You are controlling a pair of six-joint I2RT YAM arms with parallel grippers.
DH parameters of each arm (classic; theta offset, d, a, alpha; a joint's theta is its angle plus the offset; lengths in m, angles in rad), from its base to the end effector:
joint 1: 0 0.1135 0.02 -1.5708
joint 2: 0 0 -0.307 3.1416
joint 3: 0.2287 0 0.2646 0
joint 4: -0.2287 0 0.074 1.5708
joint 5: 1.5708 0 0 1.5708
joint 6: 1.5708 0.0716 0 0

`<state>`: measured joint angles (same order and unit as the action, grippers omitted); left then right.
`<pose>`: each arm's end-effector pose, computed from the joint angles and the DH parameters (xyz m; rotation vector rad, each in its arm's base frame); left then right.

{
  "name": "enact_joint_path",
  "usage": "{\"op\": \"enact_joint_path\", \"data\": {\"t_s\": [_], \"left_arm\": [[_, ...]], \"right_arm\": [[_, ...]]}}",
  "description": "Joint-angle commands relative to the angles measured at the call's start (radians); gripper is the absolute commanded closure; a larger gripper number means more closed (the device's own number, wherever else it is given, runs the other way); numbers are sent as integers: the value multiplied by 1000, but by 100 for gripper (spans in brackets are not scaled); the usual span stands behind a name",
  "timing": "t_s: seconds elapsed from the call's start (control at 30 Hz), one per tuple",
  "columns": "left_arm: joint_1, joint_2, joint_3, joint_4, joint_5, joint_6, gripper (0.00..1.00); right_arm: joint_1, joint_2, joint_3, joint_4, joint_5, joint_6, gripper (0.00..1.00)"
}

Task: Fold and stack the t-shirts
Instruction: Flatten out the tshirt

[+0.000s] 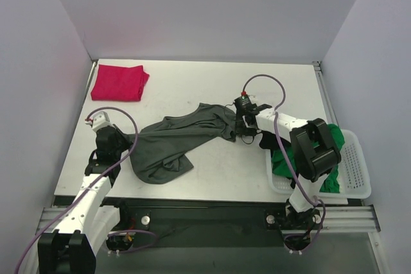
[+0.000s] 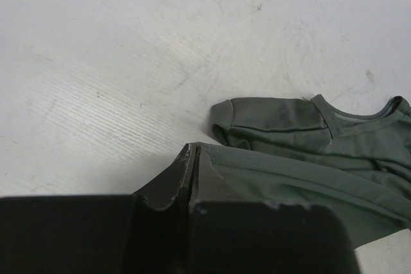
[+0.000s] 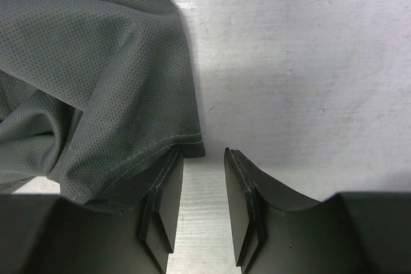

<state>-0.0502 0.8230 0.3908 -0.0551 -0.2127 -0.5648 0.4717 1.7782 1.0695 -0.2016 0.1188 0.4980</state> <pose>0.1981 0.0052 0.2177 -0.6477 1.9452 -0.1645 0.3664 0.1773 0.1772 0.0836 2.4901 0.2669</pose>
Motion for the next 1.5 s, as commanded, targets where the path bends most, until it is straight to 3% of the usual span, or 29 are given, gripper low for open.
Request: {"op": "enact_joint_path", "data": {"t_s": [0.0,0.37,0.5,0.57,0.8,1.07,1.47], "left_arm": [[12,-12,-3,29,1,-3,100],[15,-15,-4,28,4,-3,100],[18,-15,-9,31,6,-3,100],[16,-15,-9,32,6,-3,100],[18,-24,59,23,-19,-10,100],[26,-35,241,-15,-59,-37,100],[36,-202,336,-101,-108,-21,100]], "right_arm": [[-2,18,44,-27,2,8,67],[-7,67,50,-12,-25,-7,74],[-11,73,55,-13,-34,-19,97],[-15,64,53,-16,-38,-21,100],[-25,-163,40,-97,11,-50,100],[-36,-456,14,-199,70,-67,100],[-42,-785,29,-311,102,-58,100]]}}
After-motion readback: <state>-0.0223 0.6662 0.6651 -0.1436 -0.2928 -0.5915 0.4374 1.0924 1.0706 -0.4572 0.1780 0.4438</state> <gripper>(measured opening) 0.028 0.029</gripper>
